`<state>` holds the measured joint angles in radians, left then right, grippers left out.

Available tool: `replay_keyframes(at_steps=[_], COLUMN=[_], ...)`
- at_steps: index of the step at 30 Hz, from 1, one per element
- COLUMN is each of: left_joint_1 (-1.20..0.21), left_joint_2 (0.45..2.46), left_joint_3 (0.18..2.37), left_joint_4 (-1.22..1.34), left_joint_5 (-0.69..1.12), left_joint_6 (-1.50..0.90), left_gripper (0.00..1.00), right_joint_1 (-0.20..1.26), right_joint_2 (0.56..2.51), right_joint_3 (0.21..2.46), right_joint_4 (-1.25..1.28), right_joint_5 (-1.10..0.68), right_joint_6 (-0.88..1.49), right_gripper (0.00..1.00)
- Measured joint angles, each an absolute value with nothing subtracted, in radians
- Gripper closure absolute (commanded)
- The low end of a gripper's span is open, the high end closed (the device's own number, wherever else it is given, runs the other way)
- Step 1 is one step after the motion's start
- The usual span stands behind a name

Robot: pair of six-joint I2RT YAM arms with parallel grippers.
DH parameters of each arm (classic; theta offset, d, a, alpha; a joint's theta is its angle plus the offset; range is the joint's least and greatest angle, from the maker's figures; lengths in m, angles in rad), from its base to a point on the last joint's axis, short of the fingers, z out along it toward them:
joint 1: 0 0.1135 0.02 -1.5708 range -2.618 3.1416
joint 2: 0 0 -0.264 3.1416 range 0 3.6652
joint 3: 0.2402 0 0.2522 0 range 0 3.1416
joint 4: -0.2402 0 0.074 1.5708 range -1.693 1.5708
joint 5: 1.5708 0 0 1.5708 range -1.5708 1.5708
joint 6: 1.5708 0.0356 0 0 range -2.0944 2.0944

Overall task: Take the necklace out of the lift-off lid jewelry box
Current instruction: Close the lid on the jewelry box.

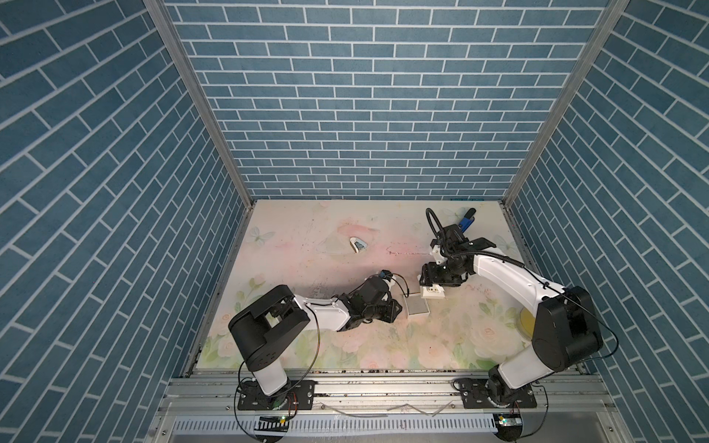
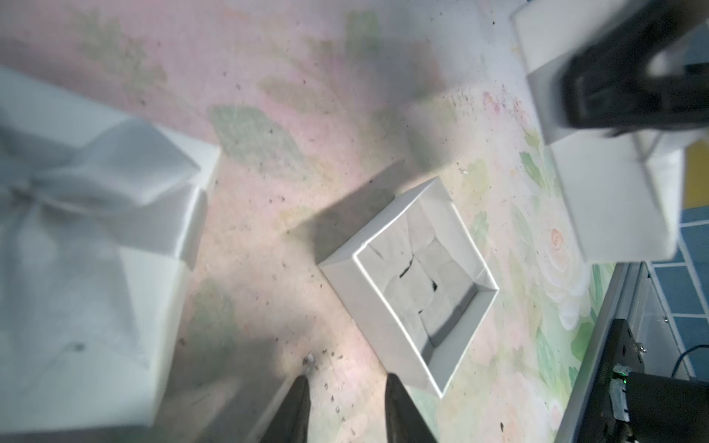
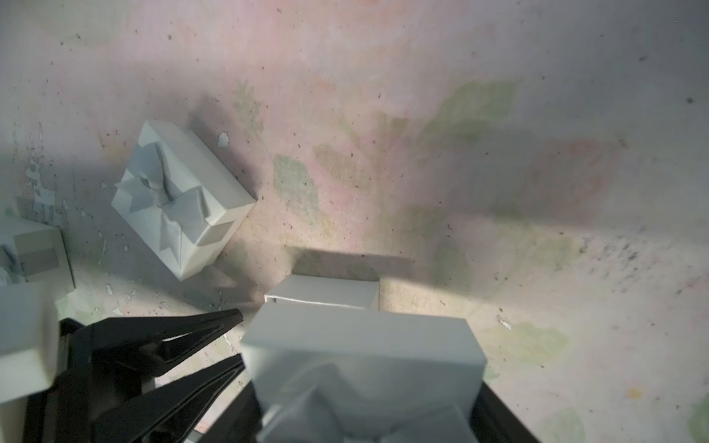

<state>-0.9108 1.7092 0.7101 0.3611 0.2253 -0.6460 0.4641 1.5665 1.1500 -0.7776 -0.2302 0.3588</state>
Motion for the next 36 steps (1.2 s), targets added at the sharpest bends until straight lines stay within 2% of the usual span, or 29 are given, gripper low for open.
replay_keyframes(at_steps=[11, 36], left_joint_1=[-0.911, -0.915], left_joint_2=[1.738, 1.780], left_joint_3=[0.680, 0.705], left_joint_4=[0.515, 0.537], left_joint_5=[0.229, 0.229], left_joint_6=[-0.733, -0.756], left_gripper=[0.70, 0.71], right_joint_1=[0.515, 0.521], right_joint_2=[1.621, 1.656], right_joint_3=[1.128, 1.069], right_joint_4=[-0.734, -0.696], right_joint_5=[-0.295, -0.311], right_joint_6=[0.361, 0.377], right_gripper=[0.31, 0.29])
